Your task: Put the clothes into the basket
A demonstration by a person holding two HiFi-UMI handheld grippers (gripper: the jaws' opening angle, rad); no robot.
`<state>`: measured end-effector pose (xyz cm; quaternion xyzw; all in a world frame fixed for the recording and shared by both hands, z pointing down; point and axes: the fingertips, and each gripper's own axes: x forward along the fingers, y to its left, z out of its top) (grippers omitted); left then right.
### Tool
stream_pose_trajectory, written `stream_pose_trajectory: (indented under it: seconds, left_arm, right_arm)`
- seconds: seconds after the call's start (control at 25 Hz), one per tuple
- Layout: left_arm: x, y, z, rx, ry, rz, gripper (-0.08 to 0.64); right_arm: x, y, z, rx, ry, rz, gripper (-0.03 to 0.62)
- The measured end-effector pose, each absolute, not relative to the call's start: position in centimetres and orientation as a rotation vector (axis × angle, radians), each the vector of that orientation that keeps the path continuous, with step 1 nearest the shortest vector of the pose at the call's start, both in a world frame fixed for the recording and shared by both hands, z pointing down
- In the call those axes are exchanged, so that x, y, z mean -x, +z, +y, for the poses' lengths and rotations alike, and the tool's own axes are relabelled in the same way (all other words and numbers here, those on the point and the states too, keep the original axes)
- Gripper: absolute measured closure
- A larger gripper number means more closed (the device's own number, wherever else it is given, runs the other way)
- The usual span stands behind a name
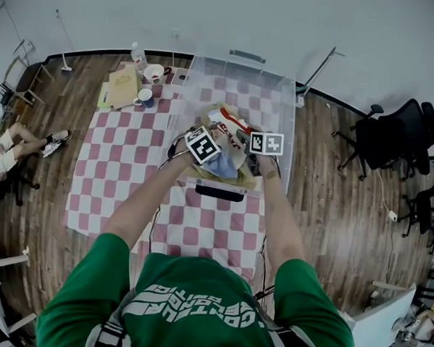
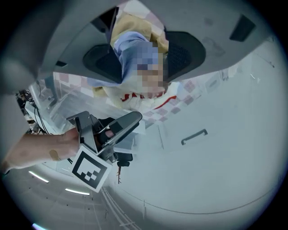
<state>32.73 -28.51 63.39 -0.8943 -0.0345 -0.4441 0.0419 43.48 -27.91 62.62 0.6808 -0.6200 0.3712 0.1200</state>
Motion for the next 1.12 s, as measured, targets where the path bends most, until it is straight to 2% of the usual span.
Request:
stream_pose_trajectory:
  seconds: [0.4, 0.52, 0.64, 0.76, 0.92, 1.12]
  left_arm:
    - [-30.8, 53.9, -29.0, 2.886, -1.059, 0.1, 0.284]
    - [-29.3, 50.9, -29.0, 2.94, -0.937, 0.172, 0.296]
    - [-27.4, 48.6, -29.0, 2.965, -0.84, 0.228, 0.344]
    - [-25.0, 47.1, -28.7, 2.987, -0.77, 0.284, 0.392]
    - [-21.3, 45.3, -28.9, 3.036, -0.652, 0.393, 0.496]
    - [-16.1, 44.5, -29.3, 3.069, -0.573, 0.535, 0.542]
  right_arm:
    - [-41.8, 53.5, -27.1, -2.09, 0.834, -1.971, 0.366]
    - [-40.2, 50.4, -27.0, -2.087, 0.705, -2.024, 0.424]
    - [-38.5, 47.0, -27.1, -2.101, 0.565, -2.064, 0.517]
    - [-36.5, 44.2, -26.8, -2.106, 0.46, -2.115, 0.562]
    - [-32.6, 41.7, -27.2, -2.043, 0.374, -2.216, 0.583]
    - [-26.6, 40.7, -28.4, -1.916, 0.332, -2.323, 0.584]
